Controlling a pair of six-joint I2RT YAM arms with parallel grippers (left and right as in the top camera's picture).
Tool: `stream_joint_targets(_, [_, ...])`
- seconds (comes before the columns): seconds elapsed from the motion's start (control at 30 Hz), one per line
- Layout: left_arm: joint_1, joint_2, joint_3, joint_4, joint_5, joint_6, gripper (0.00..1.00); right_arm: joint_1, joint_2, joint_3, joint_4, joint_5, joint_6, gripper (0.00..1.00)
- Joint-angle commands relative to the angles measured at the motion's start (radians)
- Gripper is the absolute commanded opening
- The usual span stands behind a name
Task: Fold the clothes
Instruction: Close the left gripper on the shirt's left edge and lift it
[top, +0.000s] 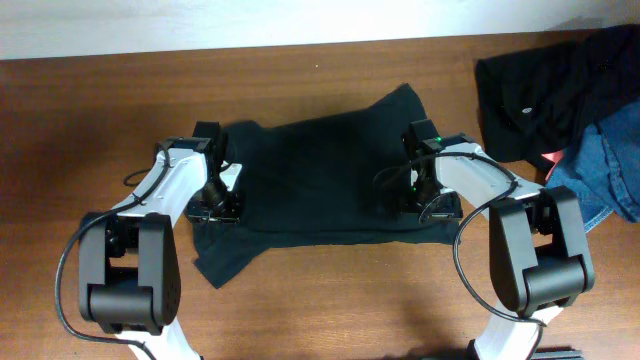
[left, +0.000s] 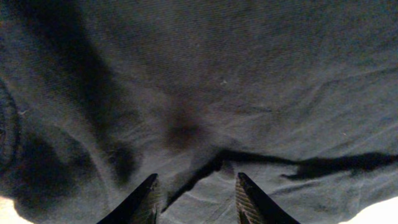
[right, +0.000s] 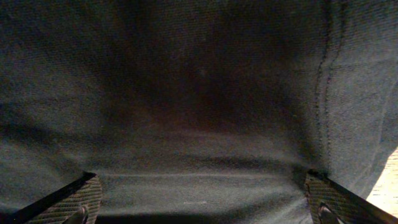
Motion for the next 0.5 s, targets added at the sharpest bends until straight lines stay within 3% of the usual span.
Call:
stream_joint_targets(0.0, [0.000,-0.005,-0.010,0.002,0.048,0.042,0.39,-0.003,0.015,-0.019,0.003,0.027,0.005,0.99])
stream_joint_targets(0.13, [-0.001,-0.005,-0.020,0.005,0.113,0.082,0.40,-0.003,0.015,-0.019,0.003,0.027,0.005,0.99])
stream_joint_targets(0.47, [0.000,-0.005,-0.097,0.112,0.108,0.086,0.45,-0.003,0.015,-0.019,0.003,0.027,0.005,0.99])
